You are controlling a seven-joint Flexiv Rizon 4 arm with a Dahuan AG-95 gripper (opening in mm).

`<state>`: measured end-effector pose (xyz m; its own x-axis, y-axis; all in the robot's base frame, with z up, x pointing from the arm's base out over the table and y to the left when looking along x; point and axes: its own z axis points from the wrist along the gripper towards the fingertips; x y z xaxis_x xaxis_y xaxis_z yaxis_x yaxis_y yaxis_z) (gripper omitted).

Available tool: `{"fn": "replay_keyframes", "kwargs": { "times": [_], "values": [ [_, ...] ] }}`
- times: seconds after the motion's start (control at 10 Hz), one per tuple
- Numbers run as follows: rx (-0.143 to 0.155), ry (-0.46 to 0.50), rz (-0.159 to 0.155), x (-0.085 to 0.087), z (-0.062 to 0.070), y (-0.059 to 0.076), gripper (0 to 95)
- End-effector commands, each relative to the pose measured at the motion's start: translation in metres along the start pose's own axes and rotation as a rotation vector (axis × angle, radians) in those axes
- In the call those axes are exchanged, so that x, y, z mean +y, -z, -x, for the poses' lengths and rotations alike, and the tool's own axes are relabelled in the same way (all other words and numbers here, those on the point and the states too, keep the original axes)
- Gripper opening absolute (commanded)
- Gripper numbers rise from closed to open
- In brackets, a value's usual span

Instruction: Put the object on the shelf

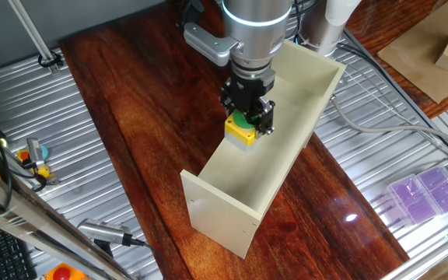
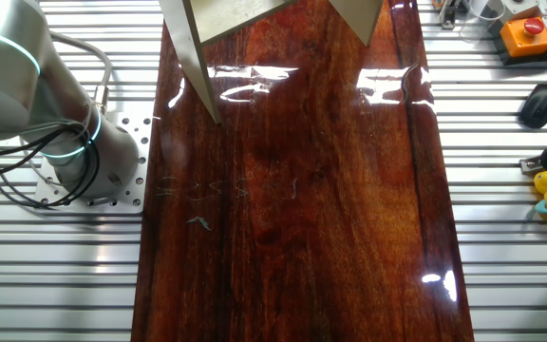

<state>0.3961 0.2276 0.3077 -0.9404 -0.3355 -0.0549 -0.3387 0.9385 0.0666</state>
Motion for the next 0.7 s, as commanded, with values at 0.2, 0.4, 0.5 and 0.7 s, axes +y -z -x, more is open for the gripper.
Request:
{"fn": "replay_keyframes", "kwargs": {
  "times": [0.2,0.4,0.5,0.7],
  "values": [
    [-0.008,-0.002,-0.005,0.0005,0.0009,-0.0006,38.0],
    [-0.007,-0.004,-0.008,0.0017,0.0018,-0.0012,38.0],
    [-0.006,-0.006,-0.007,0.0024,0.0023,-0.0016,38.0],
    [-0.006,-0.006,-0.007,0.0024,0.0023,-0.0016,57.0]
  ]
}}
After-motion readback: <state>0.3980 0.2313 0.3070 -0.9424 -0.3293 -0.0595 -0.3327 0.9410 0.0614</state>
